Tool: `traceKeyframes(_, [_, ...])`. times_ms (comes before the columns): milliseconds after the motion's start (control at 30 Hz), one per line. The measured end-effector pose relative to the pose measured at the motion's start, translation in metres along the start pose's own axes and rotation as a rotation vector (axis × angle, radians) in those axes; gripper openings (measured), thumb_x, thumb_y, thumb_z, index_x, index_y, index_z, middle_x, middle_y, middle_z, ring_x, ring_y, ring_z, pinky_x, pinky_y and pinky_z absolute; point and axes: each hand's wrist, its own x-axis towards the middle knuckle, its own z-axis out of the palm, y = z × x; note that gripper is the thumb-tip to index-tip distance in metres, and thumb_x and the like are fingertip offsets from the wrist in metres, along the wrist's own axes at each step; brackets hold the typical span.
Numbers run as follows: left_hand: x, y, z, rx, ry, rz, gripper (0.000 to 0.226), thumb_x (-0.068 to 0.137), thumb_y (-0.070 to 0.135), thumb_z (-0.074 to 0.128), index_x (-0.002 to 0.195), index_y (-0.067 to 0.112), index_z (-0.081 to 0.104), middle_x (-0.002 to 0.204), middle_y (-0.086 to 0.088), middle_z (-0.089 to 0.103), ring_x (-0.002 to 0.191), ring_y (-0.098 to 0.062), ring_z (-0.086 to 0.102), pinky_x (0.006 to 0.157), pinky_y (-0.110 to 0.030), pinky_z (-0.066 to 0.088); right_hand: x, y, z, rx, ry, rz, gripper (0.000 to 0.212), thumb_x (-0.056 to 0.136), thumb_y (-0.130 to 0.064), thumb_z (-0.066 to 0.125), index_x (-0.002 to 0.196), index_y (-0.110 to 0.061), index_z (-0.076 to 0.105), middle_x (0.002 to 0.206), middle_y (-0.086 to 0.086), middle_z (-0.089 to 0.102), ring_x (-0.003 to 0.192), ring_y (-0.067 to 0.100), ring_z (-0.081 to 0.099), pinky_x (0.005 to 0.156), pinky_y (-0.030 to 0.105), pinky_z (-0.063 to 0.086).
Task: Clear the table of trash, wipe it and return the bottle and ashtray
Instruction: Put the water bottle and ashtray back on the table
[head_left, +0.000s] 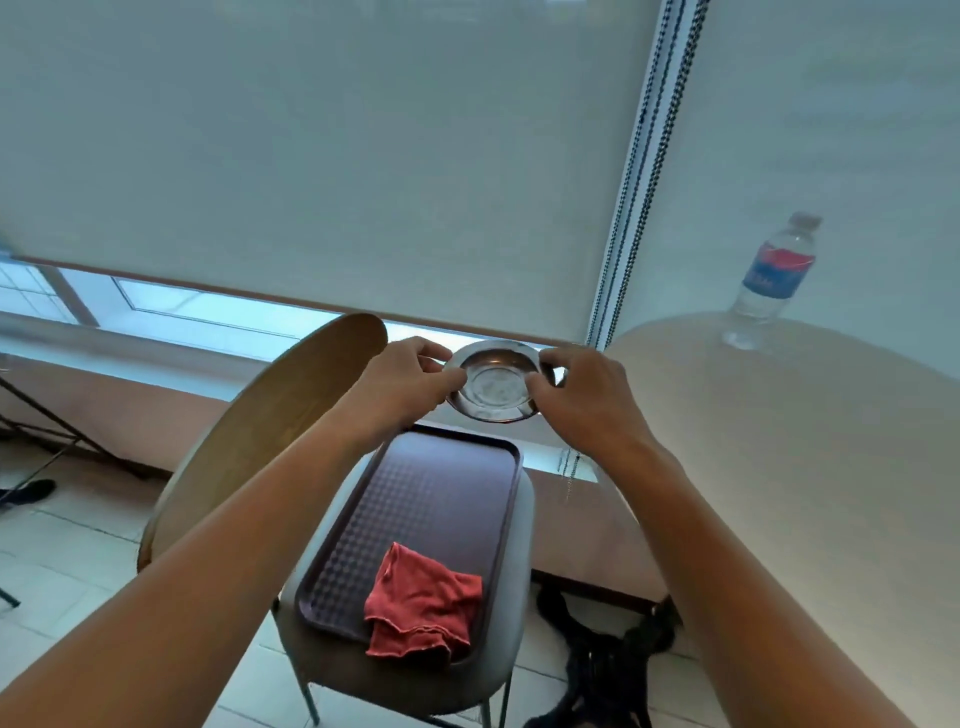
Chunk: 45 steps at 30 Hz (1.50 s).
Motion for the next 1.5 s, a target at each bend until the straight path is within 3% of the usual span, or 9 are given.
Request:
traceKeyframes(167, [-0.001,0.036,0.024,-0.012,-0.038,0.081,0.034,0.081,0.032,0.074,0.110,0.020,0.065,0.090,0.003,0.073,0.076,-0.010,0.070,0.079,-0.035,0.060,-0.016,0.012,-0.044,0.040,0.089,0.013,0.017,0.090,-0.017,0.062,0.099,-0.014,0.077,0.089,0.006,0.075,0.075,0.016,0.065,0.067,0.015,0.036])
traceKeyframes(367, [-0.001,0.069,0.070,-0.020,-0.134,0.147,0.031,0.082,0.031,0.073,0.109,0.020,0.065,0.086,0.005,0.073,0.071,-0.009,0.067,0.081,-0.037,0.059,-0.033,0.051,-0.080,-0.028,0.159,0.123,0.022,0.090,-0.021,0.062,0.100,-0.005,0.074,0.098,0.009,0.076,0.083,0.021,0.067,0.079,0.029,0.047])
traceKeyframes(533, [0.000,0.093,0.115,0.020,-0.242,0.205,0.037,0.081,0.032,0.072,0.115,0.019,0.065,0.089,0.005,0.074,0.074,-0.011,0.069,0.080,-0.036,0.060,-0.054,0.085,-0.111,-0.036,0.219,0.223,0.021,0.088,-0.021,0.064,0.098,-0.005,0.073,0.094,0.005,0.076,0.085,0.019,0.068,0.078,0.026,0.044])
traceKeyframes(733, [-0.005,0.135,0.180,0.002,-0.316,0.232,0.035,0.083,0.024,0.071,0.117,0.017,0.064,0.090,0.002,0.073,0.070,-0.011,0.066,0.074,-0.028,0.058,-0.073,0.133,-0.160,-0.005,0.262,0.313,0.022,0.089,-0.020,0.065,0.106,-0.008,0.073,0.106,0.001,0.074,0.091,0.017,0.066,0.081,0.024,0.042])
traceKeyframes(900, [-0.005,0.164,0.231,-0.013,-0.322,0.237,0.036,0.082,0.022,0.071,0.117,0.014,0.066,0.090,0.000,0.072,0.074,-0.014,0.067,0.081,-0.037,0.060,-0.076,0.171,-0.201,0.005,0.257,0.334,0.024,0.090,-0.019,0.064,0.112,-0.016,0.074,0.110,-0.003,0.073,0.092,0.013,0.063,0.083,0.021,0.040])
traceKeyframes(1000, [-0.004,0.184,0.260,-0.020,-0.331,0.226,0.034,0.082,0.020,0.069,0.116,0.015,0.067,0.090,-0.001,0.072,0.076,-0.017,0.067,0.082,-0.040,0.059,-0.072,0.200,-0.224,-0.009,0.233,0.341,0.024,0.090,-0.019,0.064,0.109,-0.008,0.072,0.110,0.001,0.074,0.094,0.016,0.065,0.083,0.026,0.044])
traceKeyframes(1167, [0.002,0.206,0.298,-0.015,-0.314,0.213,0.032,0.083,0.018,0.068,0.115,0.016,0.068,0.086,0.001,0.071,0.073,-0.015,0.065,0.075,-0.034,0.058,-0.055,0.240,-0.253,-0.035,0.172,0.334,0.028,0.089,-0.021,0.064,0.110,-0.003,0.069,0.107,0.006,0.074,0.093,0.021,0.066,0.087,0.034,0.050])
traceKeyframes(1333, [0.011,0.224,0.324,-0.027,-0.282,0.187,0.028,0.083,0.017,0.067,0.110,0.017,0.069,0.081,0.002,0.070,0.073,-0.013,0.064,0.077,-0.035,0.058,-0.035,0.272,-0.271,-0.019,0.120,0.303,0.027,0.088,-0.020,0.065,0.108,-0.004,0.070,0.103,0.005,0.074,0.092,0.022,0.066,0.087,0.035,0.051])
traceKeyframes(1500, [0.028,0.236,0.338,-0.009,-0.255,0.153,0.027,0.083,0.014,0.068,0.110,0.016,0.068,0.084,-0.003,0.071,0.068,-0.011,0.062,0.070,-0.027,0.055,-0.014,0.290,-0.278,-0.009,0.066,0.279,0.028,0.088,-0.019,0.065,0.110,-0.001,0.069,0.105,0.009,0.074,0.096,0.023,0.065,0.089,0.035,0.050])
